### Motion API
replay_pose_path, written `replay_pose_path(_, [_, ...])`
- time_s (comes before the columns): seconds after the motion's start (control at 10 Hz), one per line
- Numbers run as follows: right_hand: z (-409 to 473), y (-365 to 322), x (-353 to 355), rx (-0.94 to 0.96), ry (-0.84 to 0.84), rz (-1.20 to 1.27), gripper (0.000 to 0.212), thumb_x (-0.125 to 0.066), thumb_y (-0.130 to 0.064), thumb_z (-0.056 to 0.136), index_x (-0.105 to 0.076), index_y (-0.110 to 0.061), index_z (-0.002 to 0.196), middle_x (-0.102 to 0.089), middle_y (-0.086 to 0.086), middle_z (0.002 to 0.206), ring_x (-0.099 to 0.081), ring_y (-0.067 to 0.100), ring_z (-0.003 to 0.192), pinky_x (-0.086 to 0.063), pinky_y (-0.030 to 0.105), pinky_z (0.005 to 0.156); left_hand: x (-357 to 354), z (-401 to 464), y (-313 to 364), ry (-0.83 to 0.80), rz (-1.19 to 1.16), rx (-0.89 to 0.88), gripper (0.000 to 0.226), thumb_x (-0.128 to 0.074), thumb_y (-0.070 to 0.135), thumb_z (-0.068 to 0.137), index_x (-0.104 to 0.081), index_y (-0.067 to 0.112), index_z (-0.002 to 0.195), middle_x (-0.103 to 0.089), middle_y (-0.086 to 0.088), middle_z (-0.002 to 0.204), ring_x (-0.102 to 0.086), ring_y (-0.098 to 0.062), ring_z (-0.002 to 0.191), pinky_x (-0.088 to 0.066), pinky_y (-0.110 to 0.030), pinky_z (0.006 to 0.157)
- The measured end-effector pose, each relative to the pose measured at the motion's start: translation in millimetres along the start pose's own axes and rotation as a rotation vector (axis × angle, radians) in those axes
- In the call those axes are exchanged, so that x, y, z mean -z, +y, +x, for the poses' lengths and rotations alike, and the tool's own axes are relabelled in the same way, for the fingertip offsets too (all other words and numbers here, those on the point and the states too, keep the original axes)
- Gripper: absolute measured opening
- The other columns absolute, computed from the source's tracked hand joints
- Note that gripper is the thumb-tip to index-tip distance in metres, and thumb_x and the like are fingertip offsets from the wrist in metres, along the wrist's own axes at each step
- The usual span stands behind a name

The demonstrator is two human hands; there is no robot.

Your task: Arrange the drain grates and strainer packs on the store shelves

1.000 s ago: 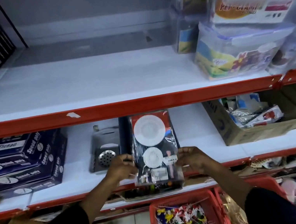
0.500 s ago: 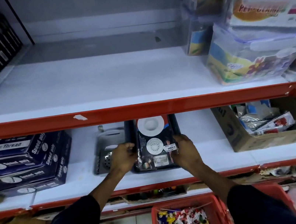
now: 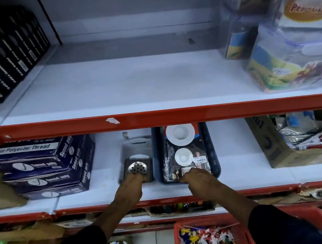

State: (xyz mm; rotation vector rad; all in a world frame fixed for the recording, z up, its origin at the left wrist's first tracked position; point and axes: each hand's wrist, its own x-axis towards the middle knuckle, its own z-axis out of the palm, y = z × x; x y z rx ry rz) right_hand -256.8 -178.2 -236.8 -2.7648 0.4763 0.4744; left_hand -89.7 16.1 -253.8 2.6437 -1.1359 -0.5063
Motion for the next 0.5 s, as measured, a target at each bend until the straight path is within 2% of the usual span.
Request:
replay_pose_path(0.1, [-5.3,-0.9,0.2,-0.004,-0.015,0.03,0.043,-0.05,0.0,0.08,-0.067,-0.015,0.117,-0.066,0.019,0.113,-0.06,0.034,0.109,-0.039,0.028,0.079,-3.2,-7.4,-1.4,-0.044,-0.021,-0.006,0.059,-0.041,-0.008,0.08,-0.065,0.026,0.122,-0.065,-0.01,0.123,-0.062,-0.027,0.111,-0.052,-0.034,0.096])
replay_pose_path(0.2, [-12.6,-1.0,-3.6,0.013,-0.054,0.046,0.04,-0.056,-0.001,0.083,-0.067,-0.018,0.117,-0.065,0.015,0.113,-0.057,0.03,0.111,-0.033,0.026,0.079,-7.9,-17.8,-4.2,-0.064,-0.039,-0.037,0.054,-0.051,-0.008,0.079,-0.067,0.025,0.118,-0.071,-0.007,0.118,-0.068,-0.021,0.104,-0.057,-0.035,0.091])
replay_pose_path(0.3, [-18.1,-3.7,-3.6,0.011,-0.092,0.076,0.035,-0.061,-0.003,0.082,-0.069,-0.021,0.111,-0.065,0.012,0.108,-0.059,0.029,0.108,-0.039,0.026,0.082,-4.7,-28.4,-0.1,-0.072,-0.061,-0.06,0.049,-0.059,-0.009,0.078,-0.07,0.022,0.114,-0.074,-0.005,0.113,-0.07,-0.018,0.099,-0.058,-0.034,0.089])
replay_pose_path(0.4, [-23.9,-9.0,-1.9,0.02,-0.103,0.087,0.039,-0.06,-0.001,0.082,-0.069,-0.021,0.115,-0.065,0.012,0.11,-0.058,0.028,0.108,-0.038,0.025,0.082,-5.6,-35.6,-1.3,-0.053,-0.053,-0.094,0.052,-0.056,-0.011,0.076,-0.069,0.022,0.115,-0.072,-0.008,0.117,-0.068,-0.02,0.105,-0.055,-0.034,0.095])
replay_pose_path(0.5, [-33.1,-13.9,6.5,0.041,-0.111,0.078,0.036,-0.064,-0.014,0.084,-0.065,-0.018,0.119,-0.066,0.013,0.111,-0.06,0.029,0.108,-0.05,0.031,0.087,4.9,-40.7,7.1,-0.045,0.056,-0.072,0.049,-0.055,-0.004,0.076,-0.067,0.022,0.116,-0.07,-0.009,0.118,-0.066,-0.025,0.107,-0.055,-0.035,0.093])
